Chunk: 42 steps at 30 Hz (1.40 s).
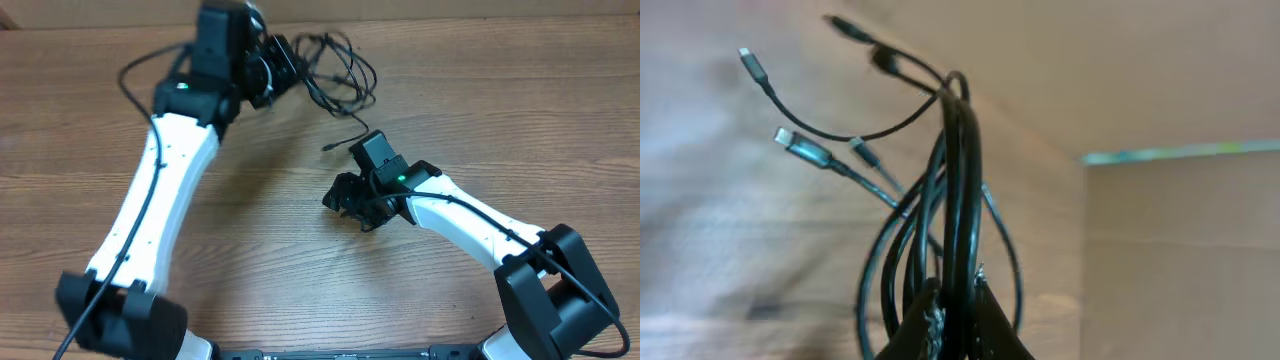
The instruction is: Untangle cables
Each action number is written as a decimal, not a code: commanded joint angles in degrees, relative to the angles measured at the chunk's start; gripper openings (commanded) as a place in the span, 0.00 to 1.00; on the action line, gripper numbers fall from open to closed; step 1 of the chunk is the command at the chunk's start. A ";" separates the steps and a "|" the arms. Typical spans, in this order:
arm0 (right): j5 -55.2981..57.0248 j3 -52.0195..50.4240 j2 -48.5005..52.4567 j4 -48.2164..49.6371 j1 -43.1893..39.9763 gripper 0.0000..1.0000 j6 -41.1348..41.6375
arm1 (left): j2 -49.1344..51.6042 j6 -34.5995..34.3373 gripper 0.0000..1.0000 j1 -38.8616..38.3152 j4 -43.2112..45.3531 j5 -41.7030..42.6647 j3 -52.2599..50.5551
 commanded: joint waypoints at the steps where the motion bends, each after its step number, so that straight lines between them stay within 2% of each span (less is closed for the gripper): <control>1: 1.38 1.99 -1.75 -1.84 -1.60 0.67 -3.06 | -5.01 6.05 0.04 0.63 0.26 1.88 3.19; 4: 1.40 4.39 -5.03 -6.38 -3.30 0.74 -3.82 | -5.33 11.91 0.04 0.57 -0.17 1.97 3.19; 9: 1.38 9.66 -13.14 -10.78 -6.23 0.83 -6.38 | -5.33 13.77 0.04 0.57 -1.44 2.38 3.19; 11: 1.40 10.67 -16.48 -9.62 -7.28 0.88 -5.27 | -5.33 13.81 0.04 0.57 -1.68 3.32 3.19; 13: 1.42 10.71 -19.23 -6.58 -8.44 0.98 0.59 | -5.33 16.35 0.04 0.57 -1.46 6.49 3.19; 20: 5.75 10.69 -18.71 3.54 -9.27 0.99 2.69 | -5.33 35.95 0.04 0.59 -1.03 21.20 3.19; 23: 11.39 10.69 -18.01 4.70 -9.27 0.99 2.64 | -5.33 42.32 0.04 0.59 -1.03 27.15 3.19; 25: 14.01 10.69 -18.03 5.14 -9.29 1.00 0.92 | -5.33 43.82 0.04 0.59 -1.03 28.09 3.19; 32: 11.02 10.91 -18.82 6.32 -9.33 0.98 -0.42 | -5.33 46.80 0.04 0.59 -1.55 28.15 3.19; 36: 11.02 10.78 -18.23 3.76 -9.31 0.94 -1.95 | -5.33 46.34 0.04 0.61 1.75 33.29 3.19; 39: 12.13 10.73 -16.55 -0.15 -9.29 0.94 -1.92 | -5.33 40.98 0.04 0.76 8.04 39.23 3.19; 42: 14.80 10.69 -13.38 -5.38 -9.27 0.87 -1.92 | -5.33 30.21 0.04 2.01 17.53 42.14 3.19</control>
